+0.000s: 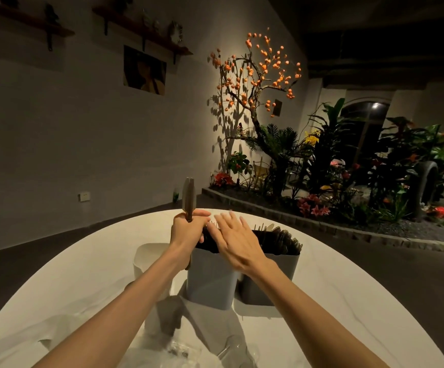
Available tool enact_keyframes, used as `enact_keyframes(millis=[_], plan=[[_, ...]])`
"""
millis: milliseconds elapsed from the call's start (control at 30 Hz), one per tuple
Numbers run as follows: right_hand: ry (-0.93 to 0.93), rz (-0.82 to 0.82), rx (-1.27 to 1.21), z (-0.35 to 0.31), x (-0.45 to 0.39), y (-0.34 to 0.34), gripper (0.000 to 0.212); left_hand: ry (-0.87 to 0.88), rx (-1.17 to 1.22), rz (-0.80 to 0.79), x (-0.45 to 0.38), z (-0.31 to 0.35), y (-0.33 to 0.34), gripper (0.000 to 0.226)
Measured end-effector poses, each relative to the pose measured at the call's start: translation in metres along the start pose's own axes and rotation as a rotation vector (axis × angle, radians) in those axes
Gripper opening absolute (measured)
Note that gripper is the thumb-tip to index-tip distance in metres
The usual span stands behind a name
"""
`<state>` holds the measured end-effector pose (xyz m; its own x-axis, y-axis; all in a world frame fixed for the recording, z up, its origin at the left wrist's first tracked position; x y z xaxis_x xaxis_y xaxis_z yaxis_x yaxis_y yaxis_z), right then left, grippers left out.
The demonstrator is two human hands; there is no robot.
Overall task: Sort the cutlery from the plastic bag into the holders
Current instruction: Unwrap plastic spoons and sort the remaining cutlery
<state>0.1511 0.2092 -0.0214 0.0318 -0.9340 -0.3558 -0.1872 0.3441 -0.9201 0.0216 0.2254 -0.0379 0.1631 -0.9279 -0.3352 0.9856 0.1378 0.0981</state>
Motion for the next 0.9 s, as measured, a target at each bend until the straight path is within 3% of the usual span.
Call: enact_keyframes(millis=[133,200,267,333,433,533,633,733,900], plan=[[0.036,-0.001,-0.360,-0.001,0.004,-0.022,0.052,-0.068,0.107,-0.160,0.011,0.015,0.014,0.017],[0.136,0.043,-0.772,0.005,0.006,-0.050,0.049,-0.055,0.145,-0.244,0.015,0.029,0.023,0.018],[0.137,-0.029,-1.169,0.001,0.004,-0.076,0.055,-0.048,0.128,-0.317,0.018,0.038,0.030,0.016],[0.124,-0.132,-1.347,-0.007,0.000,-0.100,0.060,-0.066,0.057,-0.432,0.030,0.045,0.044,0.016],[0.111,-0.264,-1.407,-0.025,0.008,-0.122,0.036,-0.103,-0.034,-0.625,0.057,0.050,0.082,0.029],[0.196,-0.236,-1.430,-0.015,0.012,-0.136,0.039,-0.069,-0.032,-0.625,0.066,0.059,0.106,0.030],[0.204,-0.013,-1.493,0.018,0.007,-0.175,0.047,0.124,0.019,-0.669,0.068,0.078,0.113,0.007],[0.178,0.271,-1.522,0.058,0.003,-0.216,0.051,0.227,-0.067,-0.554,0.053,0.073,0.103,0.035],[0.269,0.443,-1.402,0.100,-0.010,-0.193,0.049,0.252,-0.142,-0.409,0.037,0.049,0.081,0.030]])
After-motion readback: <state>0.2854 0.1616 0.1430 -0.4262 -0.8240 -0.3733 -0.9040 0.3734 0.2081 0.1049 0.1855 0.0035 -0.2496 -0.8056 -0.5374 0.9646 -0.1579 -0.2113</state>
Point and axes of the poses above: each hand's wrist, its own x-axis away from the middle knuckle, its own y-axis out of the palm, z = x × y, the point moved 9 cm from there along -x, towards the middle knuckle, and after that the axes turned 15 degrees about y, right-handed, at the moved point
